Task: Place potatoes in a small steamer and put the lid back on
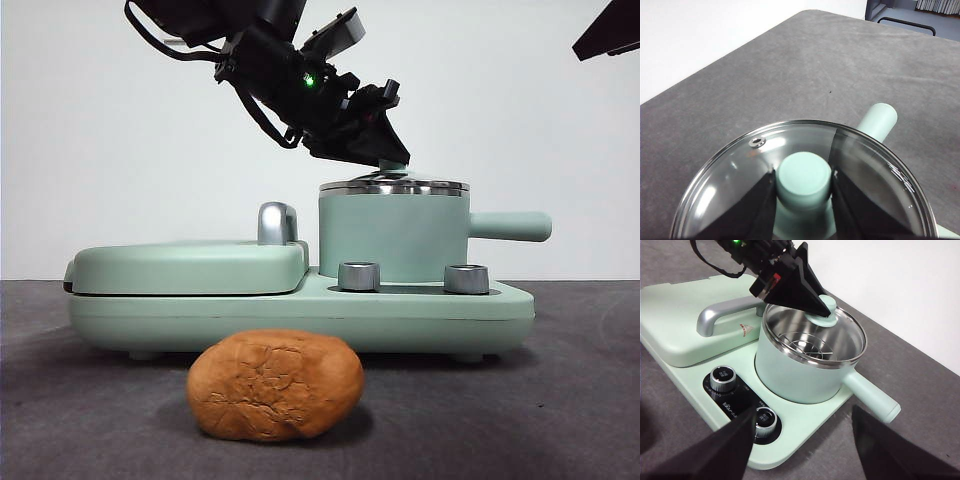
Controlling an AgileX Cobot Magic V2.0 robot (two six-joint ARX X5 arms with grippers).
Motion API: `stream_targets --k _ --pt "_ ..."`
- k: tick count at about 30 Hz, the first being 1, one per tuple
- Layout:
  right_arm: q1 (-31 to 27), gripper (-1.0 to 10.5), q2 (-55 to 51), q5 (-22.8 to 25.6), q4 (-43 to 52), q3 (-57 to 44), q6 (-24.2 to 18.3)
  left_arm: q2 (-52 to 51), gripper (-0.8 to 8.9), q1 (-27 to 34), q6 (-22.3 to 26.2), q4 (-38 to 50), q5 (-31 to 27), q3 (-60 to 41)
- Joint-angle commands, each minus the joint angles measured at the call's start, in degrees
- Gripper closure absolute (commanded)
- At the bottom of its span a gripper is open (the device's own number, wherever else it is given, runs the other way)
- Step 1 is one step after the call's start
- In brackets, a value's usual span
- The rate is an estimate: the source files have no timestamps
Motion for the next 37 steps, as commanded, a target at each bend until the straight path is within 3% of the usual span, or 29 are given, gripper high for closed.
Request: stream_targets --k 1,15,28,37 --pt "0.28 6.5 0.17 0.02 0.52 0.81 0.76 0.85 7.99 -0.66 -0.24 1.11 -0.13 2.29" --pt "0.31 6.5 0.17 0.02 0.50 0.81 0.79 -3.30 7.99 -0.96 -0.35 -1.05 -0.11 4.94" --pt "0.31 6.5 0.15 0.00 0.50 0.81 1.01 -15.23 7.96 -0.37 -3.82 -14.80 -0.24 4.92" --pt "0.31 6.5 0.15 0.00 0.52 0.81 1.81 -22.73 7.96 1.84 -3.08 -22.88 -0.35 4.79"
